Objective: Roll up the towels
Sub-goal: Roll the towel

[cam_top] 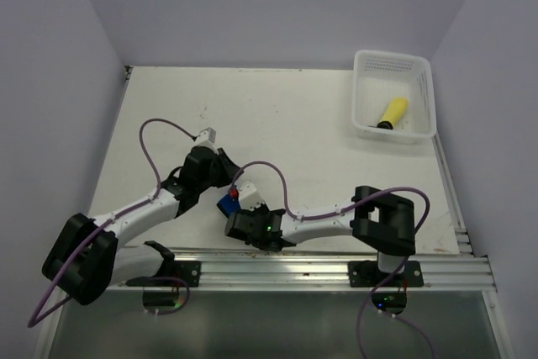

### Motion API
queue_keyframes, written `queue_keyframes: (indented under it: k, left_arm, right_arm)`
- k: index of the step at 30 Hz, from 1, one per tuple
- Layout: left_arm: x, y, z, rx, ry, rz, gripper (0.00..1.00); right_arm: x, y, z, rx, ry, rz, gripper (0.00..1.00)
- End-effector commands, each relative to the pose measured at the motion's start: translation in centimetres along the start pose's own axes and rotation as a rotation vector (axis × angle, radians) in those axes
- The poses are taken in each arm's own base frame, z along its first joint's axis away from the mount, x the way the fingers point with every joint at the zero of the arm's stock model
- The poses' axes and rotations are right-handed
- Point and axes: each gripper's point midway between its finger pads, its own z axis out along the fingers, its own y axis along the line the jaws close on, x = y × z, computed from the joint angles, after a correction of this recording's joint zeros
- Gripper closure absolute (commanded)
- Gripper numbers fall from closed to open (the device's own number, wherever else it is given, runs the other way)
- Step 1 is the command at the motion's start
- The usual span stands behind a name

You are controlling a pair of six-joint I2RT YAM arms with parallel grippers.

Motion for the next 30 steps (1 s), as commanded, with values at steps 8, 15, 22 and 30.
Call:
queue_keyframes:
  k: [8,15,22,30]
  left_arm:
    - [0.0,-2.3,0.1,0.101,0.042,-0.001,0.77]
    - [2.1,-1.8,-0.1,0.136,0.095,-0.034,0.79]
    - [4.7,1.0,-0.9,0.098,0.123,-0.066,0.80]
    - [7.2,4.0,-1.7,0.055,0.128,-0.109,0.80]
  right_arm:
    - [-2.3,-1.3,0.5,0.294,-0.182,-0.191,1.00]
    - [-2.0,-0.3,1.2,0.425,-0.188,-0.401,1.00]
    - [-1.4,1.1,1.5,0.467,-0.171,-0.505,1.00]
    - [-1.2,1.8,1.4,0.468,-0.170,-0.559,0.95]
